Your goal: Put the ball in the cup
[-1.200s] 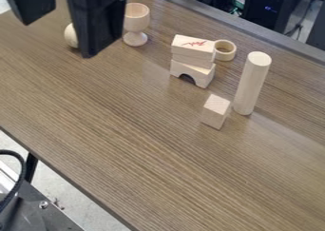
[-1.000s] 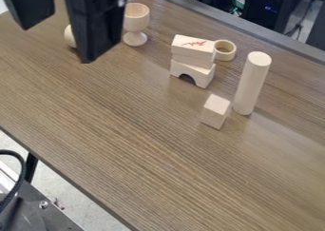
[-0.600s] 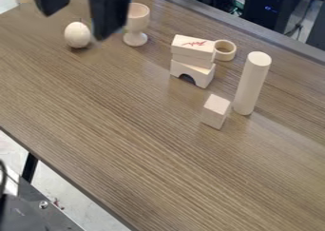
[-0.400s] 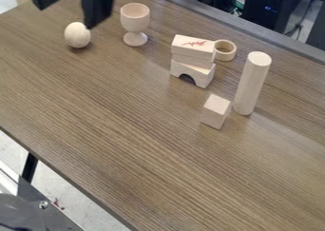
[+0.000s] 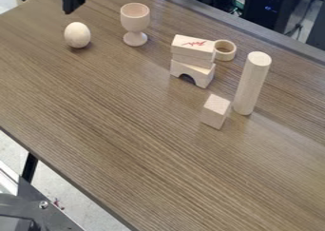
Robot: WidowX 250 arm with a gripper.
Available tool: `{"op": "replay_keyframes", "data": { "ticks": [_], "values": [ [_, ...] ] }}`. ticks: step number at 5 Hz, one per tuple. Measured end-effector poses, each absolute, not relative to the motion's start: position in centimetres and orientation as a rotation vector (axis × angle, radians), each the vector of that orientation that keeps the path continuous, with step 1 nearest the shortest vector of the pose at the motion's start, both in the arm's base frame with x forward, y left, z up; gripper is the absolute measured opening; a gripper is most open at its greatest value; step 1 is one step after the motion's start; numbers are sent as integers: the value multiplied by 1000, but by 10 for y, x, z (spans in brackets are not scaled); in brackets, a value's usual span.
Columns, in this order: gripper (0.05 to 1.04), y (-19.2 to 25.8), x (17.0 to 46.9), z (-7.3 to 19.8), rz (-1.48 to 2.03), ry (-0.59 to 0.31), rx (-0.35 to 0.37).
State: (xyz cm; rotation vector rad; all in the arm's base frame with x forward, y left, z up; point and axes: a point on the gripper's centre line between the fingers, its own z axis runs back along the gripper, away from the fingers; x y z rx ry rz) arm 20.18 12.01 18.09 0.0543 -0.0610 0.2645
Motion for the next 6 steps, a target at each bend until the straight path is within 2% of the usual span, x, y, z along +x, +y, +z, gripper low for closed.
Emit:
{"op": "replay_keyframes", "data": {
  "ticks": [1, 2, 4, 6],
  "values": [
    [999, 144, 217, 169, 301, -60, 67],
    [999, 171, 236, 152, 319, -38, 42],
    [999, 221, 270, 127, 373, -18, 40],
    [999, 233, 276, 87, 382, 54, -8]
  ]
}}
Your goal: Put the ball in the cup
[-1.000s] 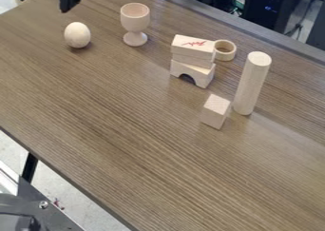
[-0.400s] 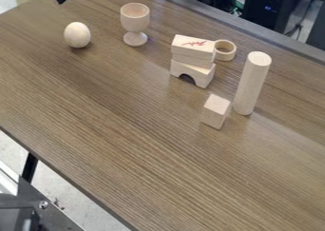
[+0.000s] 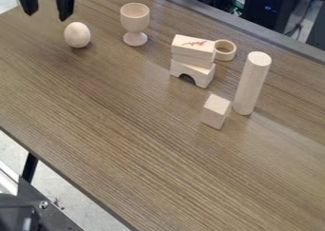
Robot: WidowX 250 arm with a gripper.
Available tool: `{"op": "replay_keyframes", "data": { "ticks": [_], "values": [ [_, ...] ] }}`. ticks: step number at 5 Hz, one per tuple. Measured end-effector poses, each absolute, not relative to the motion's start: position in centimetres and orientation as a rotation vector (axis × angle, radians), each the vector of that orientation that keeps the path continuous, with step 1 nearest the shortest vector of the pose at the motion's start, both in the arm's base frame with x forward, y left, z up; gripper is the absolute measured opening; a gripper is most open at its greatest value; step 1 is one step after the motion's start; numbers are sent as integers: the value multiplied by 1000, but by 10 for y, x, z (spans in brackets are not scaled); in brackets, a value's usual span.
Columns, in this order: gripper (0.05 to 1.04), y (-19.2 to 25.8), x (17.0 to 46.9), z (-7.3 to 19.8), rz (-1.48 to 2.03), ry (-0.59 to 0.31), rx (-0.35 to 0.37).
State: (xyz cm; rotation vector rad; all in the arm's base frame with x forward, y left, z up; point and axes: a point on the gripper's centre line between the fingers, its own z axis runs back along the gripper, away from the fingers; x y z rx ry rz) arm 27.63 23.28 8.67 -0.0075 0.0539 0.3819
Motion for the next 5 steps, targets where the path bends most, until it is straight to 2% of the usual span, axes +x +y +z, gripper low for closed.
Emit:
{"op": "replay_keyframes", "data": {
  "ticks": [1, 5],
  "values": [
    [999, 233, 283, 77, 361, 75, -7],
    [999, 217, 309, 74, 286, 78, 2]
  ]
}}
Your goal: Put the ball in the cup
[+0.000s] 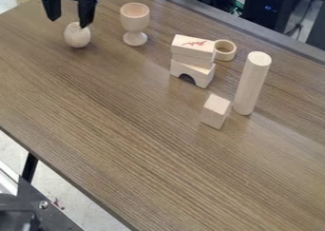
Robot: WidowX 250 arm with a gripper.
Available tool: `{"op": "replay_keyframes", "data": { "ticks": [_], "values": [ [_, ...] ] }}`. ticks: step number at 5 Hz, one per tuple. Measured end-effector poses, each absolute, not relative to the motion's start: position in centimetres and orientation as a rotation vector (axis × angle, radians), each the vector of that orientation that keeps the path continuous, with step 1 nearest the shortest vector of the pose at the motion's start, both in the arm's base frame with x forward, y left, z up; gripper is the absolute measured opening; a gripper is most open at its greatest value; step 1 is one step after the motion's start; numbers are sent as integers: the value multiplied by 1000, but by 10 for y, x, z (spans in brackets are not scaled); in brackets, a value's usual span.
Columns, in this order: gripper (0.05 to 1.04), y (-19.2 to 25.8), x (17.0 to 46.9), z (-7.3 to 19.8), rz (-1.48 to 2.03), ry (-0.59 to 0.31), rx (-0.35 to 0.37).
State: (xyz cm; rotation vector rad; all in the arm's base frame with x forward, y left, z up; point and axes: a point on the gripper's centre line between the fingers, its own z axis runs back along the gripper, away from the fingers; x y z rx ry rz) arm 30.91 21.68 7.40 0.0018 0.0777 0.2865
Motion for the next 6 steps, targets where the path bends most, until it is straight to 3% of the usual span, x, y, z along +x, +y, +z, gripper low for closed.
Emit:
{"op": "replay_keyframes", "data": {
  "ticks": [3, 4, 5, 6],
  "values": [
    [999, 216, 312, 50, 273, 123, -5],
    [957, 215, 312, 46, 271, 131, -10],
    [736, 215, 308, 43, 252, 143, -16],
    [732, 215, 306, 44, 259, 137, -14]
  ]
}}
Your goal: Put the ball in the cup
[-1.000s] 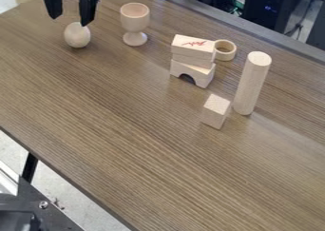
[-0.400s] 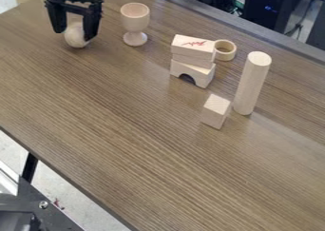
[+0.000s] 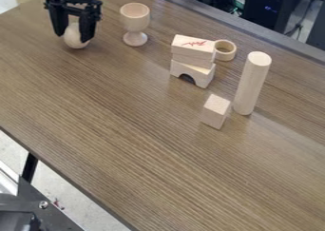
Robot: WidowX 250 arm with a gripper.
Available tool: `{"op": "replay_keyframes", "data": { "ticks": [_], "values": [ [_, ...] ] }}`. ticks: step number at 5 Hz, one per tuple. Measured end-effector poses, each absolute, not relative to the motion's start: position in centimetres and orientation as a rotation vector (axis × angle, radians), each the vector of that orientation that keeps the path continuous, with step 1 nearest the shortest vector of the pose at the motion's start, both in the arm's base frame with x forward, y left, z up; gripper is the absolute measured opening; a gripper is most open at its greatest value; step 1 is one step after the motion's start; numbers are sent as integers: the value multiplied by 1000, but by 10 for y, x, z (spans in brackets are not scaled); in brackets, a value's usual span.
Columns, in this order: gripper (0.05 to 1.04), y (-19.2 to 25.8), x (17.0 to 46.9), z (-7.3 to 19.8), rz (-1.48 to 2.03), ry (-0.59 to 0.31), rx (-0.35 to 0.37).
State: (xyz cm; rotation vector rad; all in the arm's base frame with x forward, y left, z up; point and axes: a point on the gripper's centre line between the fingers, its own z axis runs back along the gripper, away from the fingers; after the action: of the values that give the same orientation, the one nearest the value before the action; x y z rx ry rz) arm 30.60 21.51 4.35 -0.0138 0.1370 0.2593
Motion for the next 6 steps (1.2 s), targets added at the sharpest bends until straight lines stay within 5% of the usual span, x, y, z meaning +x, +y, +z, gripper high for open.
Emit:
{"op": "replay_keyframes", "data": {
  "ticks": [1, 4, 6],
  "values": [
    [732, 212, 303, 48, 269, 150, -29],
    [732, 196, 321, 139, 238, -16, 27],
    [732, 168, 345, 151, 143, -38, 41]
  ]
}}
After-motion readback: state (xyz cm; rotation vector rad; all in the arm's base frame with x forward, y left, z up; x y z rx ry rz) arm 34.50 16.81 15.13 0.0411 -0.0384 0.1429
